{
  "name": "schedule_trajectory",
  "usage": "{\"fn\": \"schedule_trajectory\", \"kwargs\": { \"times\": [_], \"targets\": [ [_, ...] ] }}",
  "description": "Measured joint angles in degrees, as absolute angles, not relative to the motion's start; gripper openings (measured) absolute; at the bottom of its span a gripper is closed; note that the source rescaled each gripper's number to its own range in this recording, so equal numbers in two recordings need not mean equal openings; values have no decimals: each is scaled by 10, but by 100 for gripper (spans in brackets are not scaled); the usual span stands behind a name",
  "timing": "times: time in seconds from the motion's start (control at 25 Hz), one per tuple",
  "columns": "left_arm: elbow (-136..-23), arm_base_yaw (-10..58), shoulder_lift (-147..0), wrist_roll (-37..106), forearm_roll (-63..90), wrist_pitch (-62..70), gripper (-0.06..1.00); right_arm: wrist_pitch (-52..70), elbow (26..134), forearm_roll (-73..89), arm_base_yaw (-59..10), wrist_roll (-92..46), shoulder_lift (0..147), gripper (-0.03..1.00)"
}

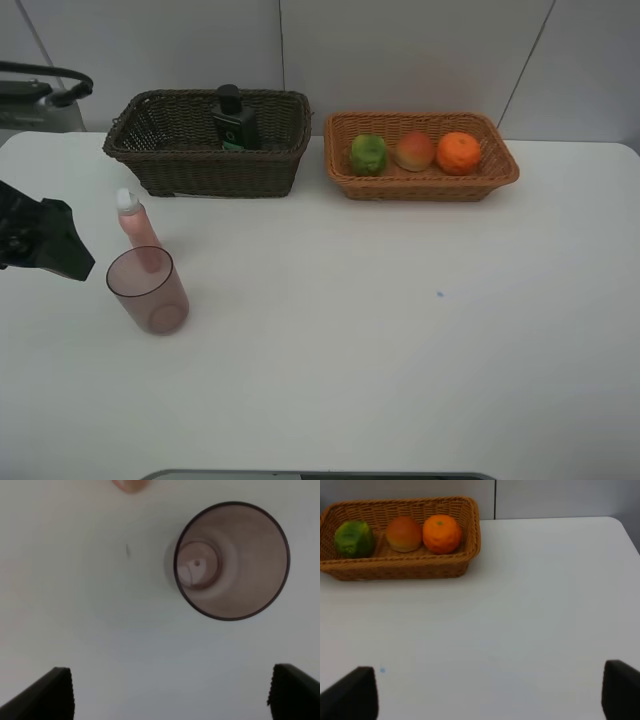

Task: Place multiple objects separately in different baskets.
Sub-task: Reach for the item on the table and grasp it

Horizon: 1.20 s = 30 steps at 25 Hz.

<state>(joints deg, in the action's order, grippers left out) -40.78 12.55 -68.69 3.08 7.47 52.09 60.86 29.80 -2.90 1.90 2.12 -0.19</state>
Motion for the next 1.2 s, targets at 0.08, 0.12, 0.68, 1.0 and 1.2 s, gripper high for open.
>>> {"fn": "schedule_trajectory", "kwargs": {
  "times": [0.08,0.12,0.68,1.0,1.2],
  "targets": [
    [-408,130,-710,17,73,516,99,609,298,-29,19,21,-2,90],
    [-408,130,-718,12,66,513,99,609,298,-29,19,21,-2,90],
    [-408,193,-767,-72,10,437,99,609,298,-29,19,21,-2,90],
    [-408,195,-814,-98,0,406,99,609,298,-29,19,21,-2,90],
    [-408,195,-837,-99,-5,371,99,609,298,-29,19,21,-2,90]
  ]
}}
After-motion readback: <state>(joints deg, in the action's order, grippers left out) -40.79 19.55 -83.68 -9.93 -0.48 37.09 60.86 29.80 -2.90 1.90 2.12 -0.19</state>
